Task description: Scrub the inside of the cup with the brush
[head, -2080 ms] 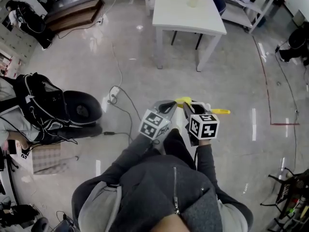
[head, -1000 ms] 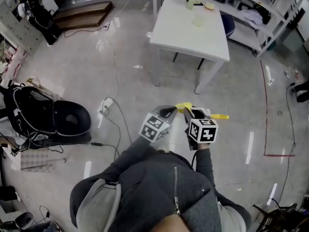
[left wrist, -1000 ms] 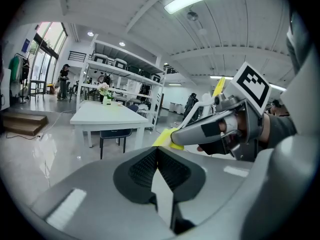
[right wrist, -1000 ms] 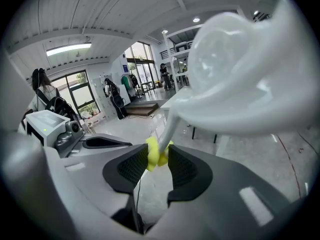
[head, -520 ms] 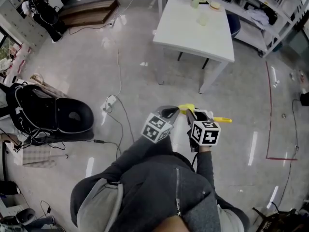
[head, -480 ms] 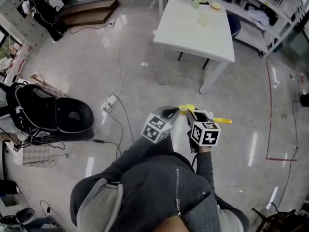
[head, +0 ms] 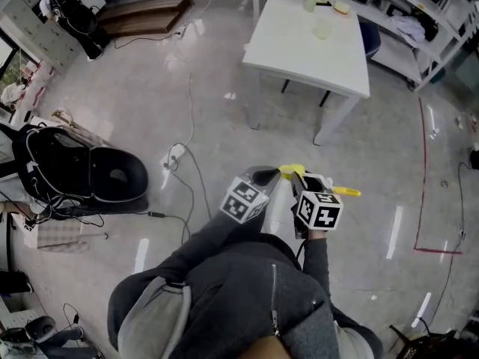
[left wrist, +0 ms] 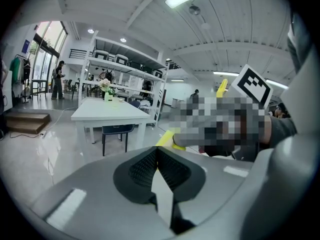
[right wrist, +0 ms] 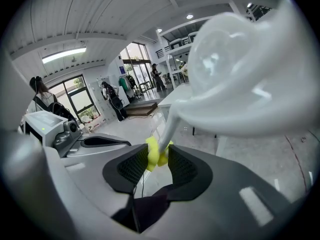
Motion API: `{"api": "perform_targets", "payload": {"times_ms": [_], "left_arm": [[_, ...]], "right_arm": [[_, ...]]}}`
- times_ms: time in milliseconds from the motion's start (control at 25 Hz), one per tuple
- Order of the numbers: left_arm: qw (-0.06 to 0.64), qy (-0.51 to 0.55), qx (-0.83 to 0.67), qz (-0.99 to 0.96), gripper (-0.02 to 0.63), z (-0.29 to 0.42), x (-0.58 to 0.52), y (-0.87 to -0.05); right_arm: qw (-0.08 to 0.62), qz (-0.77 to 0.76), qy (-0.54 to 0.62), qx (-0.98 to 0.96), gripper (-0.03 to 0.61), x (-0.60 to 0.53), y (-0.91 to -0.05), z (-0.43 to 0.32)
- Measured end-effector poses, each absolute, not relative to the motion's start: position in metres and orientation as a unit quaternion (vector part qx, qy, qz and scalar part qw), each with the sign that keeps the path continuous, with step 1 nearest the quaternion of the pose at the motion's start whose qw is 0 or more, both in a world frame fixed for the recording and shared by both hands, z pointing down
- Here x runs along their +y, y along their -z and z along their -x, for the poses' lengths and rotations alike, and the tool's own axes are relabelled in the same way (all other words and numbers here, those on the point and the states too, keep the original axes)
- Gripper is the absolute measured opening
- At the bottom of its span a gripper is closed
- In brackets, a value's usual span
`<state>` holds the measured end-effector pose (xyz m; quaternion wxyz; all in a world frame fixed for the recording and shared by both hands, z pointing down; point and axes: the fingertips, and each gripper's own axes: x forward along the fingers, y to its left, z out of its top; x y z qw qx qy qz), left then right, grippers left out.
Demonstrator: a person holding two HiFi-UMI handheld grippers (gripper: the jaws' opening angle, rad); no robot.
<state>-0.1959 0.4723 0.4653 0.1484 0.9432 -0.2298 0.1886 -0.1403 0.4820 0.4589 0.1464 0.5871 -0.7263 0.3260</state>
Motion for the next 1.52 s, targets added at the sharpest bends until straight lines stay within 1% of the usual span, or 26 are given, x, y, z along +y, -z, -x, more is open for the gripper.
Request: {"api": "perform_targets", "payload": {"times_ms": [280,960,1520], "left_arm": [[0.149,-0.194,-0.221,-0.944,0.009,0.188,0.459,-0.473],[0.144,-0.198,-0.211,-0.946,0.009,0.153,0.378,-0.471],[0.138,-0.197,-0.195,-0.951,0.009,0.089,0.271,-0.449]], "right_arm": [[0.143,-0.591,-0.328,-0.723,0.129,0.467,-0.464,0.133],[0.139,-0.595,-0.333,-0.718,0.129,0.391,-0.465,0.099],[0.134,-0.603,-0.332,-0.713,0.127,0.279,-0.447,0.039]]}}
